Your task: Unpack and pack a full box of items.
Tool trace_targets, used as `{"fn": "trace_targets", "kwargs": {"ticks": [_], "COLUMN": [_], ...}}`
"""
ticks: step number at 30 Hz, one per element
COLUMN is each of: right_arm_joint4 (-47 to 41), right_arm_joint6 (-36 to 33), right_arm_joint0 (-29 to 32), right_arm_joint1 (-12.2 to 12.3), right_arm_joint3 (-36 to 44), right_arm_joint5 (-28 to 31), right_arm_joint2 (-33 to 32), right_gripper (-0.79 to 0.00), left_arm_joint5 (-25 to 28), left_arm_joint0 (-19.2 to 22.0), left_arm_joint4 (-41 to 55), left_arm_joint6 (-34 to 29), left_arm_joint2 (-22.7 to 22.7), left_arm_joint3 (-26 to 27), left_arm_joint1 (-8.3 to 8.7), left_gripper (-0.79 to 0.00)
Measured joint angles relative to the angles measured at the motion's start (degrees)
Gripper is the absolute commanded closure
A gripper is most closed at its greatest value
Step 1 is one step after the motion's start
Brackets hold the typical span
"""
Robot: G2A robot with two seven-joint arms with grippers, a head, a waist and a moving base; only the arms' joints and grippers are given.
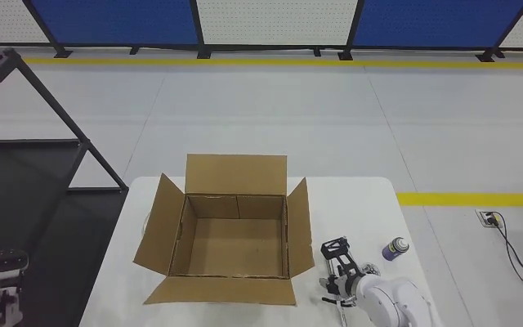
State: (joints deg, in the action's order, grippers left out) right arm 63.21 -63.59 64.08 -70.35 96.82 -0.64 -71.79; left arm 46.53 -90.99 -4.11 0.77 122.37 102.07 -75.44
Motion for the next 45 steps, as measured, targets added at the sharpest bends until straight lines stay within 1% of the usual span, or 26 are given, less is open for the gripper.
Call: {"fn": "trace_targets", "kwargs": {"ticks": [2,6,13,20,40,41,43,44,45], "right_arm_joint4": [0.20,0.39,1.29,3.76,5.20,5.23,5.28,5.26,5.24], "right_arm_joint6": [-0.67,-1.89,-2.50,-2.87,-4.99,-5.22,-5.55,-5.71,-5.81], "right_arm_joint0": [-0.42,-1.13,-1.34,-1.34,-4.36,-4.59,-4.98,-5.24,-5.43], "right_arm_joint1": [-0.08,-0.20,-0.21,-0.32,-1.06,-1.10,-1.17,-1.22,-1.25], "right_arm_joint3": [-0.52,-1.23,-1.04,-0.75,-4.46,-4.69,-5.03,-5.25,-5.40], "right_arm_joint5": [-1.05,-2.52,-3.84,-5.54,-6.80,-6.81,-6.86,-6.91,-6.93], "right_arm_joint2": [0.39,0.96,1.17,2.27,4.84,4.95,5.10,5.19,5.24], "right_gripper": [-0.305,-0.314,-0.314,-0.305,-0.225,-0.206,-0.083,0.000,0.000], "left_arm_joint5": [-0.01,0.09,0.59,0.27,0.83,0.87,0.94,0.98,1.02], "left_arm_joint0": [-0.03,-0.07,-0.18,-0.87,-1.08,-1.07,-1.05,-1.03,-1.01], "left_arm_joint4": [-0.01,0.05,0.41,4.24,5.91,5.98,6.16,6.25,6.30], "left_arm_joint6": [0.00,0.13,0.07,-1.93,-2.43,-2.45,-2.45,-2.44,-2.42], "left_arm_joint2": [-0.01,0.15,0.26,0.58,1.47,1.53,1.60,1.66,1.71], "left_arm_joint3": [-0.06,-0.13,-0.24,0.22,-0.52,-0.59,-0.68,-0.73,-0.76], "left_arm_joint1": [0.01,0.03,0.07,0.30,0.44,0.45,0.46,0.47,0.47], "left_gripper": [-0.785,-0.785,-0.785,-0.785,-0.785,-0.785,-0.785,-0.785,-0.785]}}
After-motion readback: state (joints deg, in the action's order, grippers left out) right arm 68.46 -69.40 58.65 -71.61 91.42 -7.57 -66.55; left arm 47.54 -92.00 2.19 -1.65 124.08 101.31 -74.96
